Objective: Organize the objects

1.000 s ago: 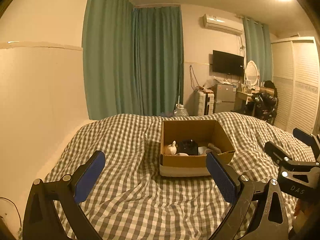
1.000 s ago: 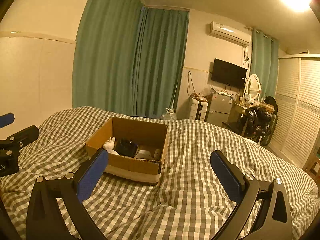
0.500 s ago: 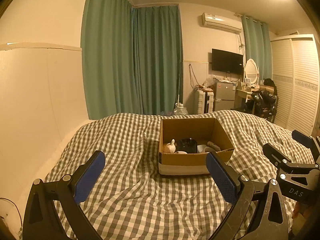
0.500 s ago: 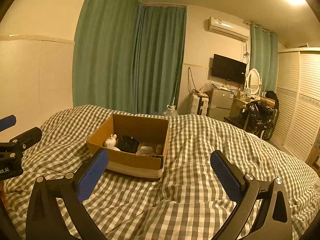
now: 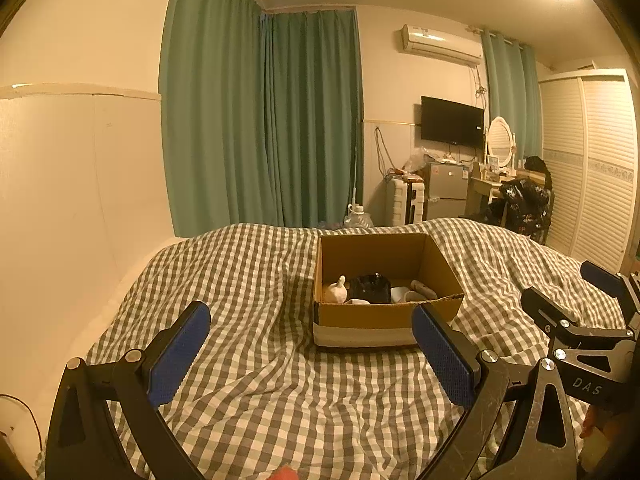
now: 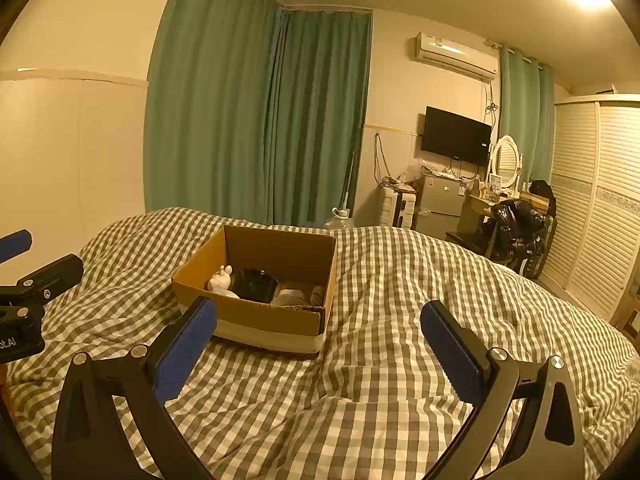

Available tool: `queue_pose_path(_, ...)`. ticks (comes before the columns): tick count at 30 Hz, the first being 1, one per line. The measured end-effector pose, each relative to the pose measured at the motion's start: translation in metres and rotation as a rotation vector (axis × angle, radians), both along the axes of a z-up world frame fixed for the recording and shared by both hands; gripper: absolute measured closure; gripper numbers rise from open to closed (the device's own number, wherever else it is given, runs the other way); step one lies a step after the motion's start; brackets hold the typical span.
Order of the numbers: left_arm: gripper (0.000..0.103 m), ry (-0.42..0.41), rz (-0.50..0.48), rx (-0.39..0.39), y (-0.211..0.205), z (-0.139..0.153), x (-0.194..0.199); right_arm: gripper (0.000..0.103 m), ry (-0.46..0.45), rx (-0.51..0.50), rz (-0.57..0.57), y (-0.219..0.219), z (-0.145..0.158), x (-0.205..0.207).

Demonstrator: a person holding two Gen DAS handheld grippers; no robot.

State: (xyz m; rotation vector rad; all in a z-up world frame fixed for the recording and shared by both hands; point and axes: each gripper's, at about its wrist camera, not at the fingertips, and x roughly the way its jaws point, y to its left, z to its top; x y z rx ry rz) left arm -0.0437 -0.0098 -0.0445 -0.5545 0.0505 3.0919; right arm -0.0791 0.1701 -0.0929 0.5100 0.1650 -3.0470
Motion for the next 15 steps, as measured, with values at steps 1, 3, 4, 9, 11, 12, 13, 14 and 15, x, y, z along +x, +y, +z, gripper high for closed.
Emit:
queue_pose_path(1, 0.000, 0.003, 0.001, 0.001, -0.0003, -0.0004, 0.0000, 0.001, 0.000, 0.000, 0.001, 0.0000, -0.0005, 0.0006)
queue_pose_path(3, 0.000, 0.005, 0.002, 0.003, -0.0001, -0.0007, 0.0004, 0.001, 0.001, 0.002, 0.000, -0.0003, -0.0006, 0.0009)
queue_pose_path(4, 0.000, 0.005, 0.002, 0.004, 0.0000, -0.0009, 0.0005, 0.001, 0.002, 0.002, 0.001, -0.0001, -0.0005, 0.0013)
queue_pose_path(9, 0.000, 0.009, 0.004, -0.007, 0.0015, -0.0016, 0.0015, 0.001, 0.001, -0.004, 0.002, 0.0012, 0.0001, 0.0022)
queue_pose_path(11, 0.000, 0.008, 0.003, -0.008, 0.0021, -0.0024, 0.0012, 0.001, 0.001, -0.004, 0.001, 0.0019, 0.0006, 0.0026)
queue_pose_path(12, 0.000, 0.008, 0.003, -0.009, 0.0020, -0.0027, 0.0011, 0.001, 0.001, -0.006, 0.000, 0.0023, 0.0010, 0.0030)
queue_pose_path(13, 0.000, 0.007, 0.003, -0.009, 0.0022, -0.0027, 0.0012, 0.001, 0.001, -0.008, 0.000, 0.0026, 0.0010, 0.0034)
queue_pose_path(14, 0.000, 0.006, 0.003, -0.009, 0.0021, -0.0031, 0.0012, 0.001, 0.001, -0.008, 0.000, 0.0024, 0.0015, 0.0032)
queue_pose_path(15, 0.000, 0.006, 0.003, -0.009, 0.0022, -0.0029, 0.0012, 0.001, 0.000, -0.008, -0.001, 0.0026, 0.0017, 0.0033)
